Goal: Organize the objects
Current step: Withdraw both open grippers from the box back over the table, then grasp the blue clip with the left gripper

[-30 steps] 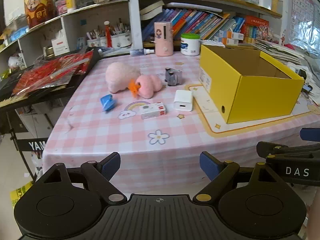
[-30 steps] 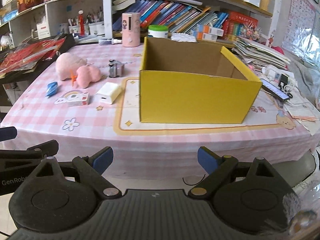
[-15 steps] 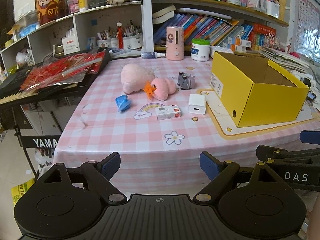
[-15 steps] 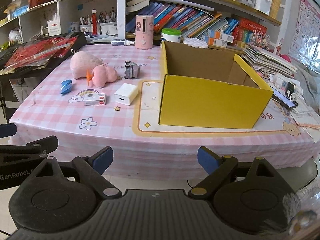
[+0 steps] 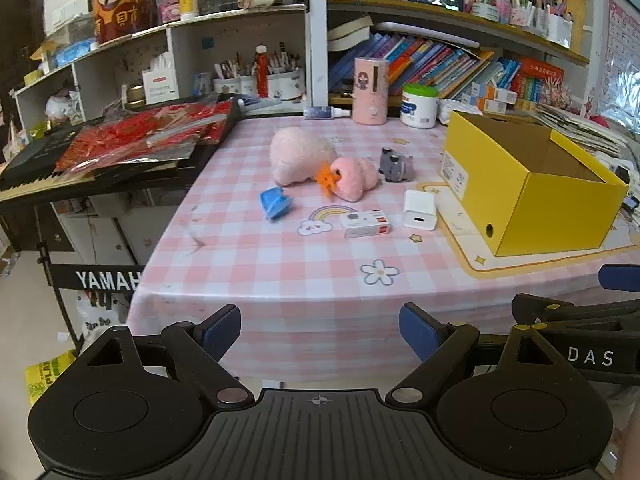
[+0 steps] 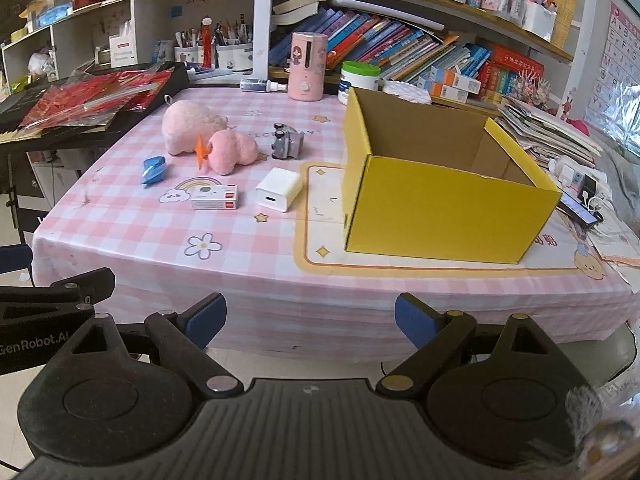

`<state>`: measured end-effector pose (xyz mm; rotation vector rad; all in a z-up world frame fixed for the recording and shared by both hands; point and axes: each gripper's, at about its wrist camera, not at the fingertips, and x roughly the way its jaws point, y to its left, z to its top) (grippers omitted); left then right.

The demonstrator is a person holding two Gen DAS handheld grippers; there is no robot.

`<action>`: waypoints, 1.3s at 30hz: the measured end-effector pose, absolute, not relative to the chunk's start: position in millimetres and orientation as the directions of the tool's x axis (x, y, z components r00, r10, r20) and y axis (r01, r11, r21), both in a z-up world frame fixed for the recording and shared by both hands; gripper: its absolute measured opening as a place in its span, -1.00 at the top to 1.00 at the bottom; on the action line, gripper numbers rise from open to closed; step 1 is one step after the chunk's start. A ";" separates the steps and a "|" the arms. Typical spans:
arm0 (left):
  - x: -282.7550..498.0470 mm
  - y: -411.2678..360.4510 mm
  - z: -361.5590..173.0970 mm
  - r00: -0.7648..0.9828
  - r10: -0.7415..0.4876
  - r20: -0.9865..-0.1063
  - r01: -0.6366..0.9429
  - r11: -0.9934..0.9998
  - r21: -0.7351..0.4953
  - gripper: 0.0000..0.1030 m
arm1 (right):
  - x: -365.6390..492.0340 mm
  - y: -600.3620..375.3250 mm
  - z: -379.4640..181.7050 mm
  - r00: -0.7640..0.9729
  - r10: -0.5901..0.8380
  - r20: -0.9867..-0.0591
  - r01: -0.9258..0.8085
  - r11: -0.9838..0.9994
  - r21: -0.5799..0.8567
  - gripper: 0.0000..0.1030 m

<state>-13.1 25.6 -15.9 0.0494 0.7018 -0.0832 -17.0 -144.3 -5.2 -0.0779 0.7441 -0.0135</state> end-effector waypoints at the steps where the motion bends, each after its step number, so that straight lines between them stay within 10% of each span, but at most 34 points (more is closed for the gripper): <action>1: -13.8 27.9 -15.5 0.762 -0.055 -0.645 0.087 0.996 0.018 -0.72 | -17.0 -141.7 -4.7 0.736 -0.036 -0.676 -0.021 0.997 -0.076 -0.78; 39: 77.5 67.4 -33.1 0.723 0.068 -0.687 -0.105 0.994 -0.013 -0.72 | 109.0 -97.5 -24.8 0.679 0.079 -0.730 -0.207 0.975 -0.087 -0.72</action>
